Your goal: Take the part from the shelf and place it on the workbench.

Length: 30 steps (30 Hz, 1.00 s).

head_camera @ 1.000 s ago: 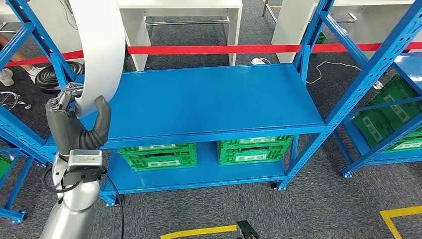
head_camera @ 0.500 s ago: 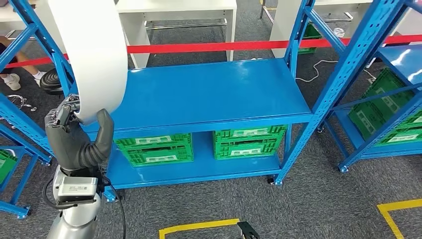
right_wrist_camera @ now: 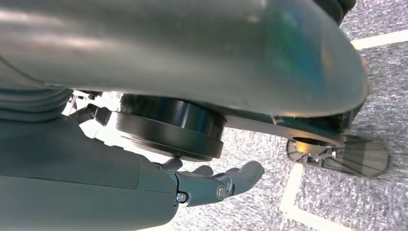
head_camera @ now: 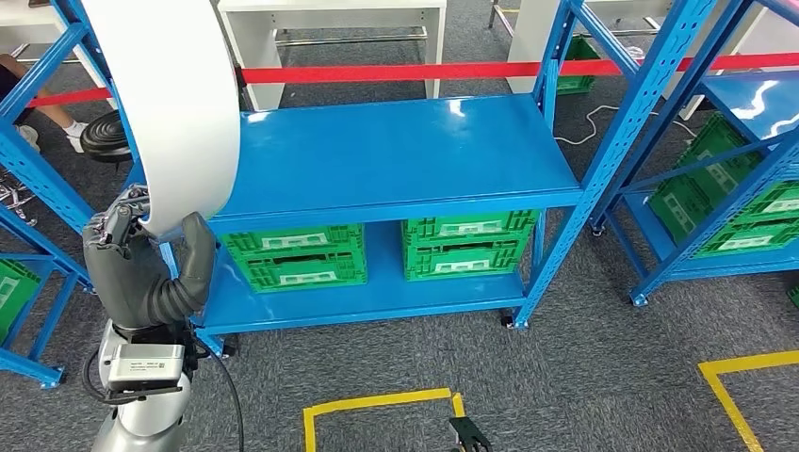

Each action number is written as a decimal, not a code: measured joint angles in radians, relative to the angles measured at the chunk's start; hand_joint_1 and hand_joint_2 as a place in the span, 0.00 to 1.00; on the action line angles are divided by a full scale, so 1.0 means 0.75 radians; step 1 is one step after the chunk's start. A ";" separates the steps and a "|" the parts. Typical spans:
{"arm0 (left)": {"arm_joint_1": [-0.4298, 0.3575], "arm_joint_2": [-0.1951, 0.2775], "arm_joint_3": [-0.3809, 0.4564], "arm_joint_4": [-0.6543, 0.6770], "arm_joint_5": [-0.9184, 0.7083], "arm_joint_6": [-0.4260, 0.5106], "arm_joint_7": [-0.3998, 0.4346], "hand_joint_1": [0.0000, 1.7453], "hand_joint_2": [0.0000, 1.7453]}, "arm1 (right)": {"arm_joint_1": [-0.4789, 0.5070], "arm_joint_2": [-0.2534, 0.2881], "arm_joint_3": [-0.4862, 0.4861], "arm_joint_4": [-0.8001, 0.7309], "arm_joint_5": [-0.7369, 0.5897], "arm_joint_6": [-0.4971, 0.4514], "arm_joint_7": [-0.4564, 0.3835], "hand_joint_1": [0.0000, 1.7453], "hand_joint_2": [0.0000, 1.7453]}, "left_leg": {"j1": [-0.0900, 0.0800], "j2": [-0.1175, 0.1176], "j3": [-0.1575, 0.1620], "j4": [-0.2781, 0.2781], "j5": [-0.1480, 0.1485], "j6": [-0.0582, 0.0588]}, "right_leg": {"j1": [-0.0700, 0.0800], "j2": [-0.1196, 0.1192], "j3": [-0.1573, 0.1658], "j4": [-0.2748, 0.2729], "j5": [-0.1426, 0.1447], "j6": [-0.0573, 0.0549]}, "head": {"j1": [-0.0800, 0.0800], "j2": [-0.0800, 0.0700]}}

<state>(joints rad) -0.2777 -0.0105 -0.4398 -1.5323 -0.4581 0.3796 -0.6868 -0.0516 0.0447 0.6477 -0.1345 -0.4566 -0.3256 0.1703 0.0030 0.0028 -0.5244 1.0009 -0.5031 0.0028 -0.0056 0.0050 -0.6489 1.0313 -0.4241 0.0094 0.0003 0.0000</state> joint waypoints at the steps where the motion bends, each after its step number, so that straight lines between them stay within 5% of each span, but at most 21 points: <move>1: -0.001 -0.002 0.000 0.001 0.000 0.000 0.000 1.00 1.00 | 0.000 -0.001 0.000 0.000 0.000 -0.006 -0.001 0.00 0.00 | 0.004 0.003 -0.012 -0.004 0.017 0.010 | 0.000 0.000 -0.016 0.035 -0.042 0.005 | 0.002 0.000; 4: -0.005 -0.009 0.000 0.009 -0.010 0.007 -0.003 1.00 1.00 | -0.001 -0.004 0.005 0.000 0.014 -0.030 -0.003 0.00 0.00 | 0.004 0.006 -0.069 -0.002 0.065 0.023 | -0.002 -0.001 -0.085 0.276 -0.226 0.016 | 0.006 0.000; 6: -0.006 -0.011 0.000 0.015 -0.018 0.012 -0.002 1.00 1.00 | -0.001 -0.006 0.011 0.000 0.023 -0.037 -0.001 0.00 0.00 | 0.003 0.007 -0.110 0.005 0.092 0.021 | -0.002 -0.001 -0.084 0.372 -0.239 0.019 | 0.007 0.000; 8: -0.006 -0.012 0.000 0.017 -0.015 0.009 0.001 1.00 1.00 | -0.002 -0.007 0.015 0.000 0.024 -0.040 0.002 0.00 0.00 | 0.003 0.007 -0.149 0.014 0.117 0.015 | -0.002 -0.001 0.013 0.279 -0.172 0.015 | 0.007 0.000; 11: -0.005 -0.012 0.001 0.015 -0.001 -0.006 0.006 1.00 1.00 | -0.006 -0.008 0.021 0.000 0.022 -0.049 0.008 0.00 0.00 | 0.000 0.006 -0.186 0.030 0.150 -0.003 | 0.004 0.000 0.197 0.013 -0.167 -0.003 | 0.006 0.000; 14: -0.006 -0.012 0.002 0.021 0.003 -0.022 0.004 1.00 1.00 | -0.005 -0.007 0.024 0.000 0.021 -0.057 0.013 0.00 0.00 | 0.001 0.006 -0.191 0.025 0.179 -0.028 | 0.008 0.000 0.198 -0.033 -0.163 -0.027 | 0.010 0.000; 15: -0.006 -0.012 0.002 0.024 0.004 -0.025 0.003 1.00 1.00 | -0.005 -0.007 0.024 0.001 0.021 -0.060 0.015 0.00 0.00 | 0.002 0.004 -0.199 0.032 0.164 -0.036 | 0.006 -0.002 0.187 -0.034 -0.148 -0.037 | 0.010 0.000; 17: -0.007 -0.011 0.002 0.032 0.003 -0.029 0.001 1.00 1.00 | -0.006 -0.004 0.025 0.001 0.018 -0.063 0.017 0.00 0.00 | 0.006 0.002 -0.232 0.114 0.063 -0.051 | 0.000 -0.007 0.155 -0.038 -0.113 -0.053 | 0.006 0.000; 19: -0.007 -0.011 0.002 0.038 0.003 -0.030 0.000 1.00 1.00 | -0.005 -0.003 0.026 0.001 0.012 -0.062 0.017 0.00 0.00 | 0.008 0.001 -0.270 0.280 -0.070 -0.062 | 0.000 -0.008 0.117 -0.036 -0.080 -0.057 | 0.003 0.000; 20: -0.007 -0.011 0.002 0.042 0.003 -0.031 0.000 1.00 1.00 | -0.004 -0.002 0.026 0.001 0.009 -0.062 0.017 0.00 0.00 | 0.009 0.001 -0.277 0.357 -0.100 -0.065 | 0.000 -0.008 0.097 -0.034 -0.064 -0.055 | 0.003 0.000; 22: -0.007 -0.011 0.002 0.048 0.003 -0.031 0.000 1.00 1.00 | -0.002 -0.002 0.026 0.001 0.006 -0.062 0.017 0.00 0.00 | 0.009 0.001 -0.236 0.399 -0.071 -0.065 | -0.001 -0.009 0.057 -0.031 -0.033 -0.050 | 0.003 0.000; 24: -0.009 -0.012 0.002 0.051 0.003 -0.032 0.000 1.00 1.00 | -0.002 -0.001 0.026 0.001 0.006 -0.062 0.017 0.00 0.00 | 0.009 0.000 -0.105 0.252 -0.018 -0.059 | -0.001 -0.009 0.023 -0.026 -0.006 -0.041 | 0.002 0.000; 26: -0.016 -0.014 0.002 0.051 0.003 -0.034 -0.001 1.00 1.00 | -0.002 0.000 0.026 0.001 0.005 -0.062 0.017 0.00 0.00 | 0.004 -0.005 0.024 0.063 -0.035 -0.045 | 0.000 -0.007 0.004 -0.022 0.018 -0.028 | 0.003 0.000; 28: -0.022 -0.015 0.002 0.054 0.005 -0.037 -0.002 1.00 1.00 | -0.002 0.001 0.026 0.001 0.003 -0.063 0.017 0.00 0.00 | -0.004 -0.009 0.056 -0.004 -0.055 -0.024 | 0.000 -0.005 -0.002 -0.027 0.042 -0.010 | 0.001 0.000; 30: -0.025 -0.015 0.002 0.059 0.011 -0.039 -0.001 1.00 1.00 | 0.002 0.002 0.027 0.001 0.005 -0.061 0.014 0.00 0.00 | -0.004 -0.005 0.034 -0.006 -0.033 0.001 | -0.003 -0.003 -0.011 -0.026 0.046 0.009 | -0.002 0.000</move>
<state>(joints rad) -0.2961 -0.0218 -0.4383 -1.4883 -0.4499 0.3502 -0.6873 -0.0501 0.0459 0.6678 -0.1336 -0.4526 -0.3710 0.1811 -0.0002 -0.0011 -0.4986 0.9967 -0.5277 0.0039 -0.0080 0.0025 -0.6571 1.0119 -0.3897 0.0159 -0.0009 0.0000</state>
